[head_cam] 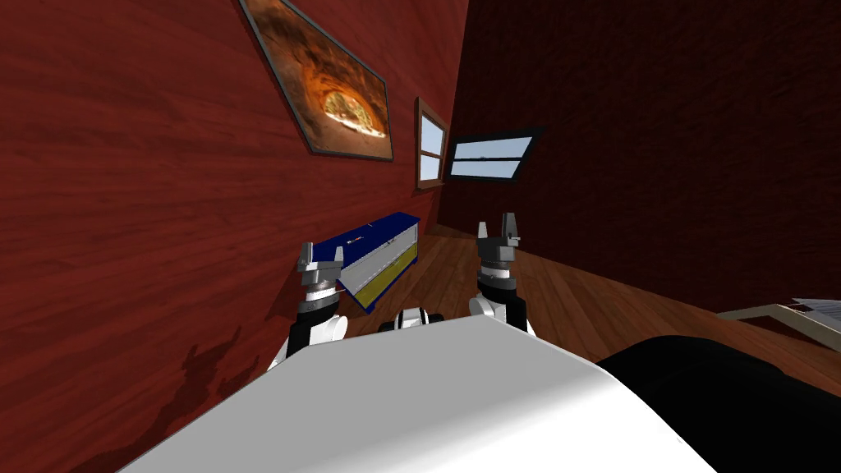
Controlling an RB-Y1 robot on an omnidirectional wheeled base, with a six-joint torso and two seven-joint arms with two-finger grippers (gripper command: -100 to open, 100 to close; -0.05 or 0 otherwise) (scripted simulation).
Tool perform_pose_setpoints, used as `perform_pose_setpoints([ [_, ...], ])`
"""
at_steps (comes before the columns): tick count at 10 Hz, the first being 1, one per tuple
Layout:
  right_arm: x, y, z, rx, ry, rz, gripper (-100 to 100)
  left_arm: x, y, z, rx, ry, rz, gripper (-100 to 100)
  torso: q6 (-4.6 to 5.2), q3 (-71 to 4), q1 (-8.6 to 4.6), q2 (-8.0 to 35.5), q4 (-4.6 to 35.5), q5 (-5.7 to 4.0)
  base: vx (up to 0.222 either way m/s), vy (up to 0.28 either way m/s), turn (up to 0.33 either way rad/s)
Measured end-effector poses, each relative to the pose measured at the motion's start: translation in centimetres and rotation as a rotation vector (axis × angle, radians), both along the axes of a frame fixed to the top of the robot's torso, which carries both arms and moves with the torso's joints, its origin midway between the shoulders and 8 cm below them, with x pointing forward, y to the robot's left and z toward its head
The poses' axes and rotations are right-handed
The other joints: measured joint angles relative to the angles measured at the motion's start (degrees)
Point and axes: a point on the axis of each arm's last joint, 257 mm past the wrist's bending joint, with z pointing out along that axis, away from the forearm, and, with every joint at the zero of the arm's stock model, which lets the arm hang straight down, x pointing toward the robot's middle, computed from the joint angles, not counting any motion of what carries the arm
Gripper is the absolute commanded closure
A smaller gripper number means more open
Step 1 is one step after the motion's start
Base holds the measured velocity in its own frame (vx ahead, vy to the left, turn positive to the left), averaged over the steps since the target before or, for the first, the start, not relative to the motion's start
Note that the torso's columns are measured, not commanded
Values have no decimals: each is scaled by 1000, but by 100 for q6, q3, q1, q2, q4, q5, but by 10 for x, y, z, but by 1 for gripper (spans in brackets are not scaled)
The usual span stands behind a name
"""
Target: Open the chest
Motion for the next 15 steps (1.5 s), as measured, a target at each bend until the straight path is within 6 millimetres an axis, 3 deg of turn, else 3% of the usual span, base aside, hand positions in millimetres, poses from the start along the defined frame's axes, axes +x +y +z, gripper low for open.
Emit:
perform_pose_setpoints([
  [15,0,0,0,0,0,0,0,21,41,-99,-174,86,-17,-100,0,5,-1,6,2,1,112,-79,64],
])
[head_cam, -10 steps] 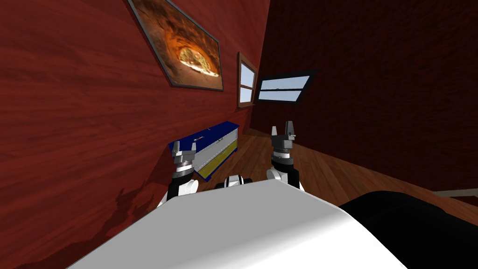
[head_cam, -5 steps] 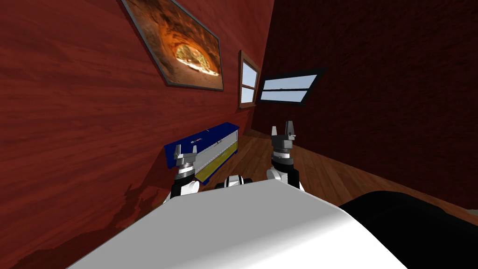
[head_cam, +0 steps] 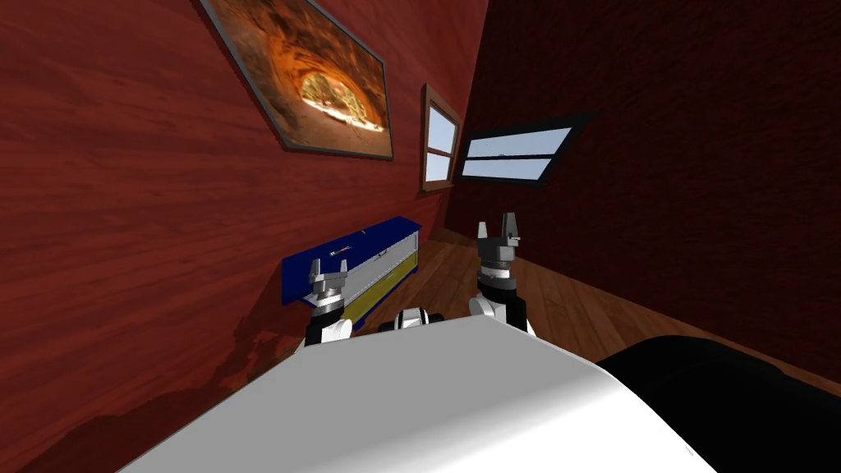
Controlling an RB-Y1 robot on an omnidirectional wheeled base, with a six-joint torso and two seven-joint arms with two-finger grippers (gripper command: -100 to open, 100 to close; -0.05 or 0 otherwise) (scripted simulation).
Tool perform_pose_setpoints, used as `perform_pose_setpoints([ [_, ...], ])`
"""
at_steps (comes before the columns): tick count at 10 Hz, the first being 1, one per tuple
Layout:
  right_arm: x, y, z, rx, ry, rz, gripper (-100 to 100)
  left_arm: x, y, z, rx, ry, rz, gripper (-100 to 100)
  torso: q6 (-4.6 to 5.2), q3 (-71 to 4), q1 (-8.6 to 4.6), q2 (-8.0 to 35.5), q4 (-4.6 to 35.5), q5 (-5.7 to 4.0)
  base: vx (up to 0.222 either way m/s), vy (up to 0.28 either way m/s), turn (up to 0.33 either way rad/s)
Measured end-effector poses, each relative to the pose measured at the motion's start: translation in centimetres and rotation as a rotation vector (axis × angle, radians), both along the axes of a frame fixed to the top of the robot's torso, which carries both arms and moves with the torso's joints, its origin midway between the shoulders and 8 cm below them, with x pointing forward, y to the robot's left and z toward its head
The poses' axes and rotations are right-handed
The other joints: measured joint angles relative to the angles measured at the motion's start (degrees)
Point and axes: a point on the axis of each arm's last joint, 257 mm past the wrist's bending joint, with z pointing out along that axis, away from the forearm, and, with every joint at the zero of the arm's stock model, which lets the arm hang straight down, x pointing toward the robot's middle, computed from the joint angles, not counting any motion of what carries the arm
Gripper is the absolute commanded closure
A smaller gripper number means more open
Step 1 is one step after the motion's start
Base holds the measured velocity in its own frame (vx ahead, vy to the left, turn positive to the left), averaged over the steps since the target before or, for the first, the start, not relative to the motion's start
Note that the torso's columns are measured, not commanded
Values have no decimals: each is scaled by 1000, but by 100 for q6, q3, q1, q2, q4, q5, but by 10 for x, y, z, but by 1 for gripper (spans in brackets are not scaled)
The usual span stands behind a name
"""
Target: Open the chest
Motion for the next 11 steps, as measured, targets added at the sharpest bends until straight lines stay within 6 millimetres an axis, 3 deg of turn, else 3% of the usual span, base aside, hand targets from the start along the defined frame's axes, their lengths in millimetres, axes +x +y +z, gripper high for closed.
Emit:
perform_pose_setpoints([
  [11,0,0,0,0,0,0,0,1,30,-82,-138,86,37,-100,0,-6,-3,-9,-2,-2,115,-96,70],
])
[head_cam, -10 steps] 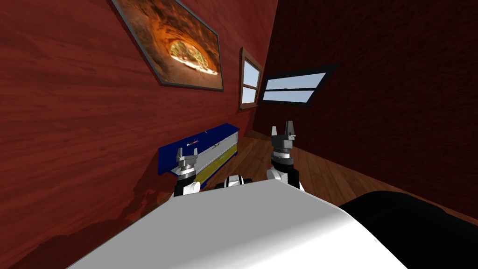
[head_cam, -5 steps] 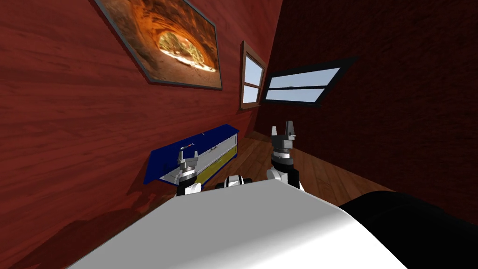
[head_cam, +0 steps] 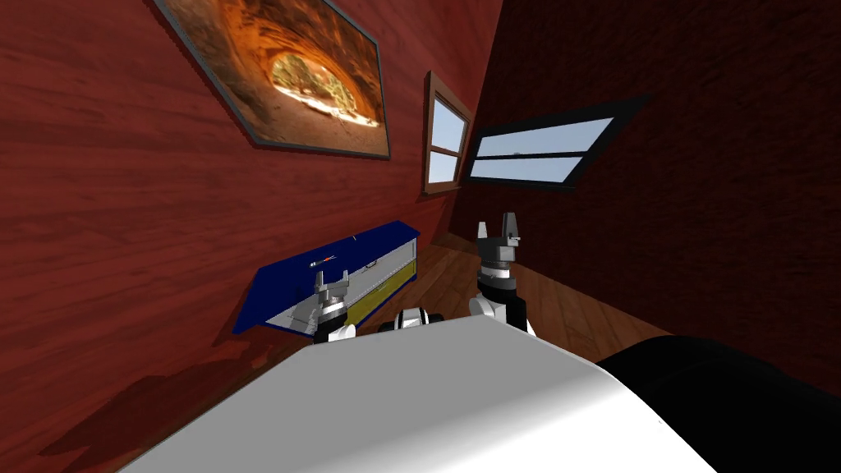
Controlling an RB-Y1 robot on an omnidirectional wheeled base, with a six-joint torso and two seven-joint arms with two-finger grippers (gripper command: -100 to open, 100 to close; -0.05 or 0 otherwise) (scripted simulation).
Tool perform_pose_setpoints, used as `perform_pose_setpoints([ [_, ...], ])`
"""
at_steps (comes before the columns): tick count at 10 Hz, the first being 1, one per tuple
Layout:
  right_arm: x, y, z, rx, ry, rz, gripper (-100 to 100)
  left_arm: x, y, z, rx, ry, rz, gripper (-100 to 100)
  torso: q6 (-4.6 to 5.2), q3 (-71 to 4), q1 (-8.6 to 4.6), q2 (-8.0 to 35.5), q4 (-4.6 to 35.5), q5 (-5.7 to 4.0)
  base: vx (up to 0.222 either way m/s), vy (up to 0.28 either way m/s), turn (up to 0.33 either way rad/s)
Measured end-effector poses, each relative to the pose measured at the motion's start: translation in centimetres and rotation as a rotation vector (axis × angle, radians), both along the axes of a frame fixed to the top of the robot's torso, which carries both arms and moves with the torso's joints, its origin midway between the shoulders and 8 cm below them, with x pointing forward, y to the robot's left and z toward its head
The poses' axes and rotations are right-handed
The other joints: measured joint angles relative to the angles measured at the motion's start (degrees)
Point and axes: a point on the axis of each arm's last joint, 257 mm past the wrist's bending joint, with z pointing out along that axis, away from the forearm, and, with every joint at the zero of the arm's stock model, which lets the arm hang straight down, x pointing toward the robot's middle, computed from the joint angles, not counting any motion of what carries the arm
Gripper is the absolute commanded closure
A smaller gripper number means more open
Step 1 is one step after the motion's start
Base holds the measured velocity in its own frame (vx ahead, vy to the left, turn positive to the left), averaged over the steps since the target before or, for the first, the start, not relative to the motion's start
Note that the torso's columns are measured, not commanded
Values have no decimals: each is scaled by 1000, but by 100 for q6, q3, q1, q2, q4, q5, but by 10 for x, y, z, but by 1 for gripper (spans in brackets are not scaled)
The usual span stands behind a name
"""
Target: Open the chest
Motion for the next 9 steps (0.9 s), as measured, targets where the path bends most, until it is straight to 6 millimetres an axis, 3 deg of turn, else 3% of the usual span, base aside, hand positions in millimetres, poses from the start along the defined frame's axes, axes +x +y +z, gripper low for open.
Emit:
perform_pose_setpoints([
  [9,0,0,0,0,0,0,0,-13,15,-67,-99,85,47,-100,1,7,6,14,3,0,90,-86,62],
])
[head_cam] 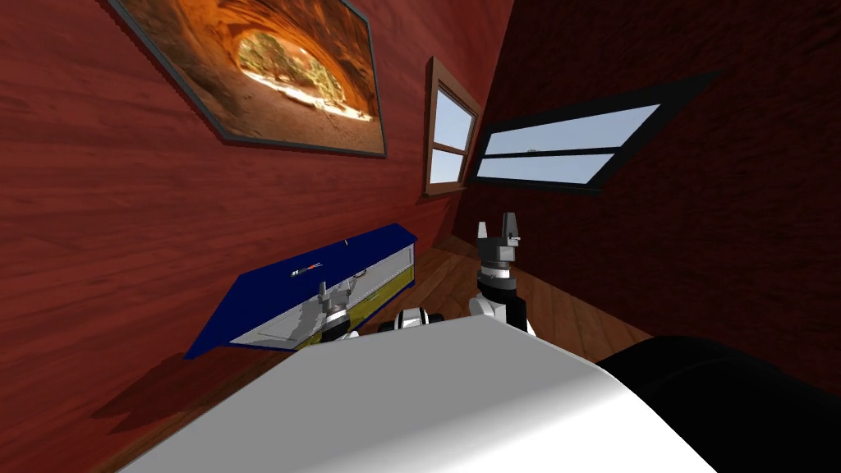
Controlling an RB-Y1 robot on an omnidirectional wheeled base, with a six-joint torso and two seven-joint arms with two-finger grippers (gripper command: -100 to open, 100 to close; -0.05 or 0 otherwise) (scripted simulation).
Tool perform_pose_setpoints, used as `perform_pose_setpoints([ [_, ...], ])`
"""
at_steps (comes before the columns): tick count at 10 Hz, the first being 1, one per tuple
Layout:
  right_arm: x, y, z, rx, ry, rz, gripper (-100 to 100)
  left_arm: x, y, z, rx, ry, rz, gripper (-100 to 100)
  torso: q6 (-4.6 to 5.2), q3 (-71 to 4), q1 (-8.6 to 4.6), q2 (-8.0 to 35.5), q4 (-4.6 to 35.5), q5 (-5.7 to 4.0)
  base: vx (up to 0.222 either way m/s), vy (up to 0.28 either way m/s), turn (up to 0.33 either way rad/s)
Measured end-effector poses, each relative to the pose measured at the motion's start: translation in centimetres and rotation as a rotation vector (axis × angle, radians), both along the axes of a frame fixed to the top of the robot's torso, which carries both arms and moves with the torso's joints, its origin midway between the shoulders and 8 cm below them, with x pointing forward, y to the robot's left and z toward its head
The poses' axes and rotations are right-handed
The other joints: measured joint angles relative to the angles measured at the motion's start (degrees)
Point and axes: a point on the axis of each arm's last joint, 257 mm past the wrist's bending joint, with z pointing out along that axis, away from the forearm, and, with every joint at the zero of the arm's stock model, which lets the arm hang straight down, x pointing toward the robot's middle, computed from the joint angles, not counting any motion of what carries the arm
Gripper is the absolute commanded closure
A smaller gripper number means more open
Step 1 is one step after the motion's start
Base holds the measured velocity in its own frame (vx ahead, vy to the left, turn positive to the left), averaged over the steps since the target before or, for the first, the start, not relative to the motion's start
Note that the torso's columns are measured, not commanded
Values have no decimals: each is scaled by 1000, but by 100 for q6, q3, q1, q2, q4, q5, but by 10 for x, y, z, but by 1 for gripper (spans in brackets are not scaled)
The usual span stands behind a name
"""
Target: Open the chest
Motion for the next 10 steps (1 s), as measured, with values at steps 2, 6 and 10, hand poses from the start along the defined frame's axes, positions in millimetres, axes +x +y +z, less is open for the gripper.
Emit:
perform_pose_setpoints([
  [2,0,0,0,0,0,0,0,-3,2,-13,-20,17,11,-100,0,2,5,4,1,2,83,-80,48],
  [6,0,0,0,0,0,0,0,-11,10,-31,-49,37,37,-100,26,-11,9,-30,-21,25,69,-69,66],
  [10,0,0,0,0,0,0,0,-19,16,-49,-74,57,67,-100,49,-41,-3,-92,-54,52,71,-77,61],
])
